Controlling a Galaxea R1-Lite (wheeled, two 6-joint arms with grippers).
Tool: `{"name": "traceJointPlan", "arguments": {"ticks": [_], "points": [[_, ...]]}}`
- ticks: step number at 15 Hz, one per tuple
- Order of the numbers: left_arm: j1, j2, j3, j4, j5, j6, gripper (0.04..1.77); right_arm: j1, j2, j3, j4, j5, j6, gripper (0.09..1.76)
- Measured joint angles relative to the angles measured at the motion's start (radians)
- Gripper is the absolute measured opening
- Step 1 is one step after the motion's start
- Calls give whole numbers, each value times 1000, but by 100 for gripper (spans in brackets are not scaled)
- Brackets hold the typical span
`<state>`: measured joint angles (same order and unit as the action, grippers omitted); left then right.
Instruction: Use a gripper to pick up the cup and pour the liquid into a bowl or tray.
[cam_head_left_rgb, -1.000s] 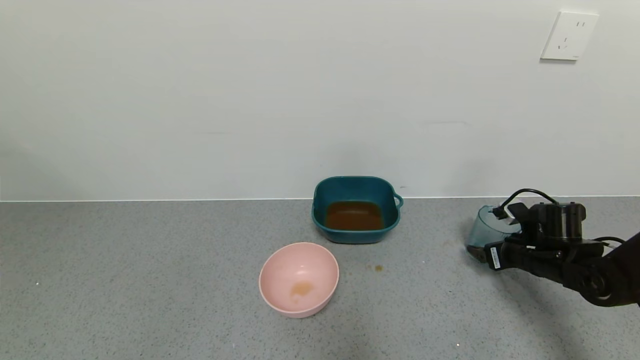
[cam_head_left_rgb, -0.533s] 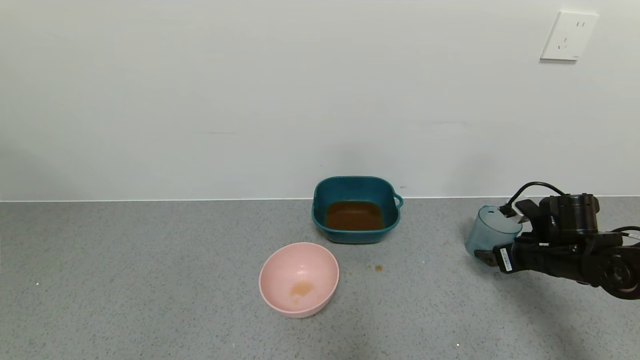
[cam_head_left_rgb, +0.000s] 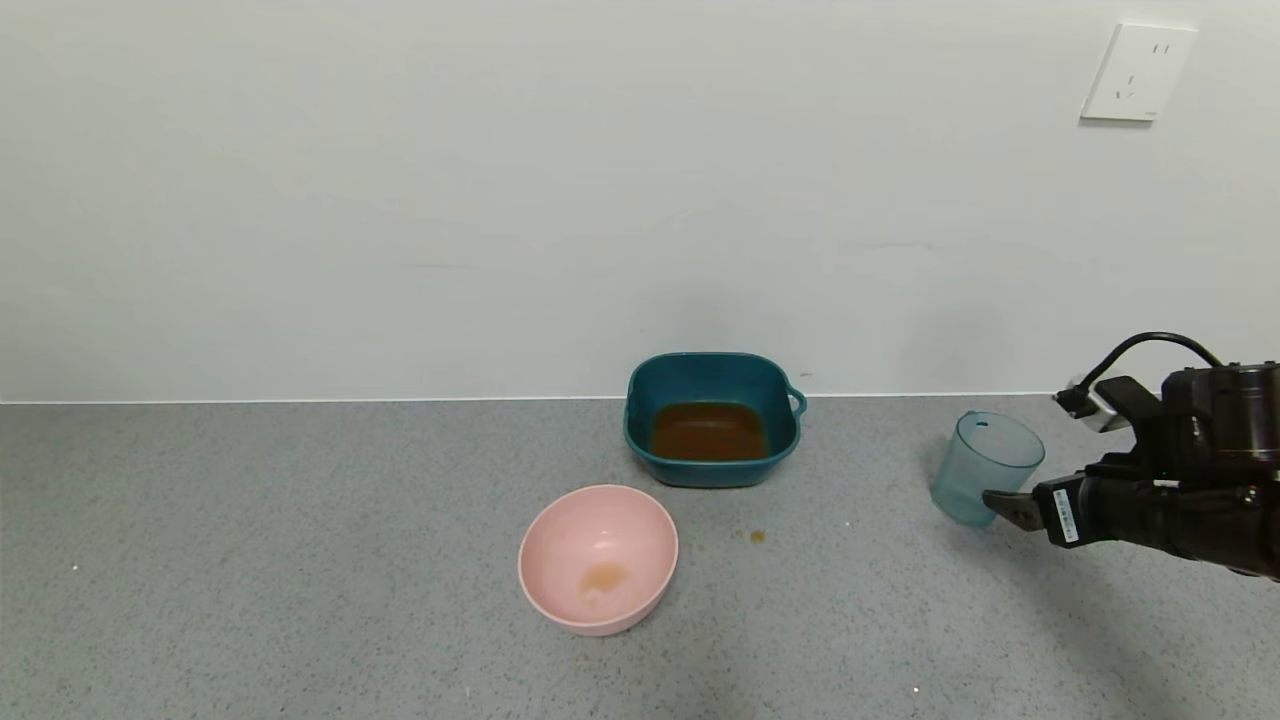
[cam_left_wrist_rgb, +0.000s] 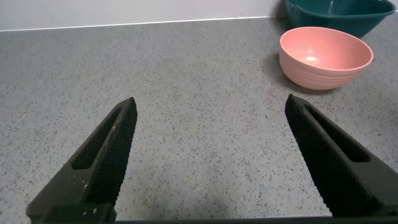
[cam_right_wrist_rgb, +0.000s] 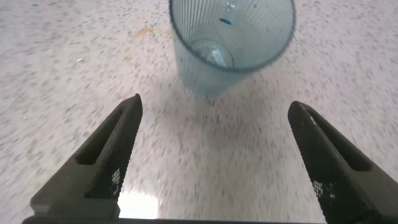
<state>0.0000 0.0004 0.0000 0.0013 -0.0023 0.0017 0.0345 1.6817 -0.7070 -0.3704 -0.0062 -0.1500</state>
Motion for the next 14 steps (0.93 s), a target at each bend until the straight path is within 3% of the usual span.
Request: {"name": "traceJointPlan", "arguments": {"ticks": [4, 9, 14], "points": [[0, 0, 0, 0, 0, 0, 172, 3, -201, 89, 71, -10, 24, 170], [0, 0, 0, 0, 0, 0, 172, 0, -525, 191, 249, -20, 34, 170], [0, 0, 0, 0, 0, 0, 172, -5, -870, 233, 406, -18, 74, 170]]}}
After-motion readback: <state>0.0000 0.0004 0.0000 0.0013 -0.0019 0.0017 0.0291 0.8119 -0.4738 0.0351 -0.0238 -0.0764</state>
